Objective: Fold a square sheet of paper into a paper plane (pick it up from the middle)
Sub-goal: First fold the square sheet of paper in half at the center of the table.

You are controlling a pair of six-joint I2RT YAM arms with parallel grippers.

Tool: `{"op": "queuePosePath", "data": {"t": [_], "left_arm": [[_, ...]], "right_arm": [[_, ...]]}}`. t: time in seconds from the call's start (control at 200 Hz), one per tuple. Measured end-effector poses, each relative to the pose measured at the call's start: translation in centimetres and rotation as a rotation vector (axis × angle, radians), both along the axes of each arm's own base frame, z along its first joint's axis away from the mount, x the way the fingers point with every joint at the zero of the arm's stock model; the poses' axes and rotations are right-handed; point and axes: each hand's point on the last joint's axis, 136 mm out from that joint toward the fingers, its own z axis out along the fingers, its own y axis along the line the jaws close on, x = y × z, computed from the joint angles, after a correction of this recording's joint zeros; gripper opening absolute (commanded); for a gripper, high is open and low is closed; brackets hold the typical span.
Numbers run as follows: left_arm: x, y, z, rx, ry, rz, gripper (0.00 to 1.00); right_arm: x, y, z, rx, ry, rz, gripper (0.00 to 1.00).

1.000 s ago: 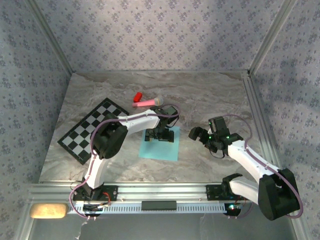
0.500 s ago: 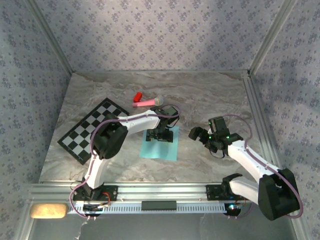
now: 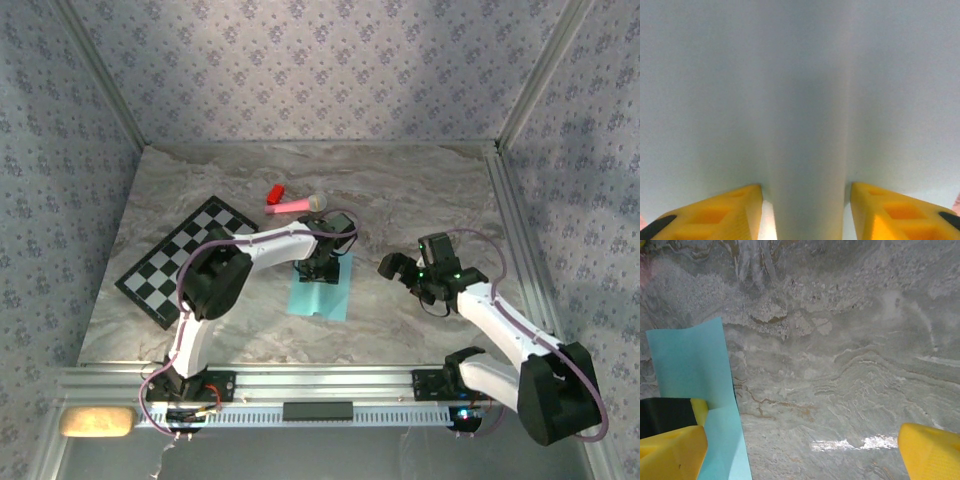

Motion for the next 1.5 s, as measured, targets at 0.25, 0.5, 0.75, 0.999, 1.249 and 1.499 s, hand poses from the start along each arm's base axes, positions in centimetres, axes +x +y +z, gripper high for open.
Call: {"op": "queuePosePath", "data": {"t": [0.25, 0.5, 0.75, 0.999, 1.249, 1.499], "left_arm": [[0.3, -0.4, 2.9, -0.108, -0.083, -0.007, 0.39], [1.3, -3.7, 9.0, -0.428, -0.128, -0.001, 0.40], [2.0, -4.3, 9.8, -0.733, -0.056, 0.075, 0.42], [0.6, -5.4, 7.7, -0.866, 0.036, 0.105, 0.42], [0.7, -5.0, 5.3, -0.842, 0.044, 0.135, 0.41], [1.0, -4.3, 3.1, -0.774, 0.028, 0.176, 0.41]], "right_arm": [[0.2, -0.6, 0.4, -0.017, -0.011, -0.039, 1.00], [0.6, -1.5, 1.8, -0.022, -0.067, -0.089, 1.00], [1.5, -0.9, 4.5, 0.035, -0.174, -0.078, 0.99], [2.3, -0.1, 6.5, 0.112, -0.297, -0.067, 0.93], [2.4, 1.8, 6.5, 0.163, -0.312, -0.006, 0.90], [2.3, 3.1, 6.1, 0.175, -0.305, 0.037, 0.89]]}}
